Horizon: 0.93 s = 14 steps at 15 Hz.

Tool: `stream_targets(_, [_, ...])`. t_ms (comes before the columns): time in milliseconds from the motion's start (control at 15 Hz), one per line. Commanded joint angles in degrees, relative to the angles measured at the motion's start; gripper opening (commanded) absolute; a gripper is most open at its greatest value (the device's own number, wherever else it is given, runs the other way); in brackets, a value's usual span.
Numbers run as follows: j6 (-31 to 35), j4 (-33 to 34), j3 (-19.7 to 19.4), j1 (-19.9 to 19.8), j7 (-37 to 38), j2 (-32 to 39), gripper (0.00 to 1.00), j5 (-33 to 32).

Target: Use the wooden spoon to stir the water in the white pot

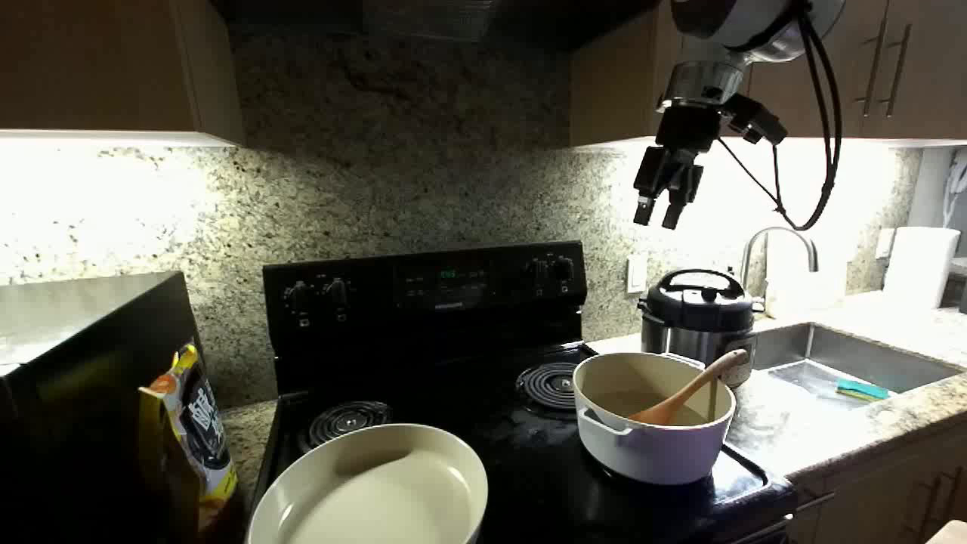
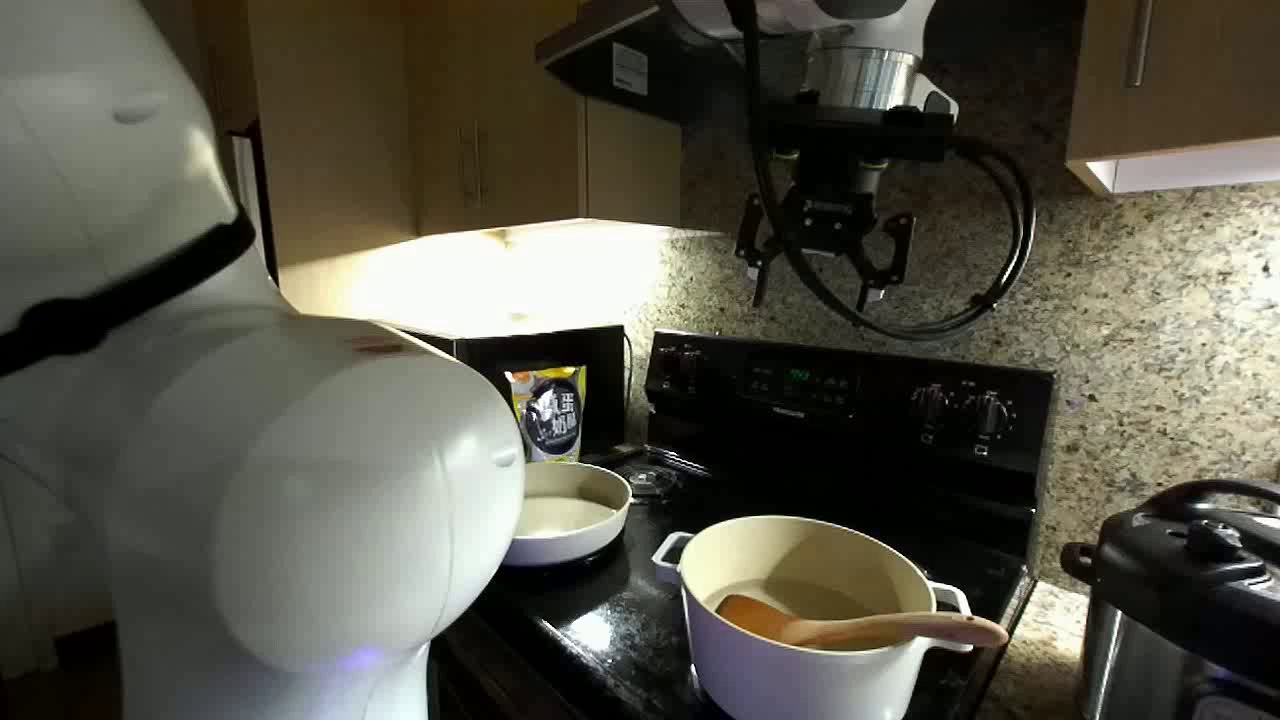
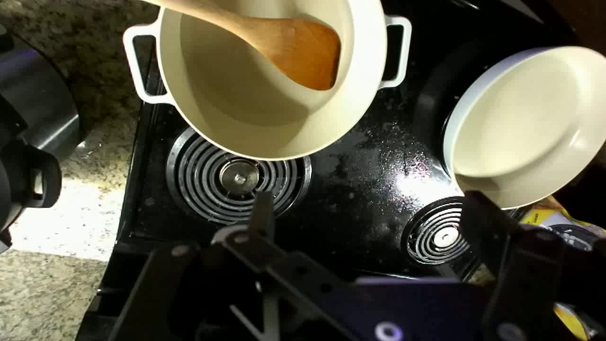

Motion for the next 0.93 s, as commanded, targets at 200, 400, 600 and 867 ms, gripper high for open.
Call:
stream_targets(200, [-0.3, 0.2, 1.3, -1.6, -0.6, 0.3, 1.00, 0.7])
stream_targets(400, [-0.3, 0.2, 1.3, -1.6, -0.6, 0.3, 1.00, 0.7])
stream_targets(600, [-0.3, 0.2, 1.3, -1.6, -0.6, 0.3, 1.00, 0.7])
stream_targets(867, [-0.2, 2.5, -0.4, -1.7, 4.7, 4.7, 1.00, 10.5])
